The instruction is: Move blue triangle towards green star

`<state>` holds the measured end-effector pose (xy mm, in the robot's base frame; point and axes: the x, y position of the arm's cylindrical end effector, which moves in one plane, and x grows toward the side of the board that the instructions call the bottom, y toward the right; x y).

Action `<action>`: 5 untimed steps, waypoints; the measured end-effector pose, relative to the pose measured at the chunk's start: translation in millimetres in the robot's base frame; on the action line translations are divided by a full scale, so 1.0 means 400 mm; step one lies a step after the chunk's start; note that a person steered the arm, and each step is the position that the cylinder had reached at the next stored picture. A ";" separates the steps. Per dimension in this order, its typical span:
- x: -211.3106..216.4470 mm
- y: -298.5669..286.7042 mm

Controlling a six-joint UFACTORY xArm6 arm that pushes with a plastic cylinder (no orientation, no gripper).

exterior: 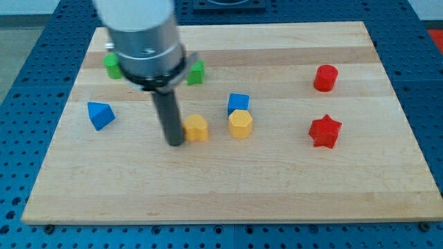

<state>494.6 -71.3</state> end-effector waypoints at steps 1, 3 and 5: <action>0.006 0.027; 0.043 -0.103; 0.089 -0.501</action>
<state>530.3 -271.8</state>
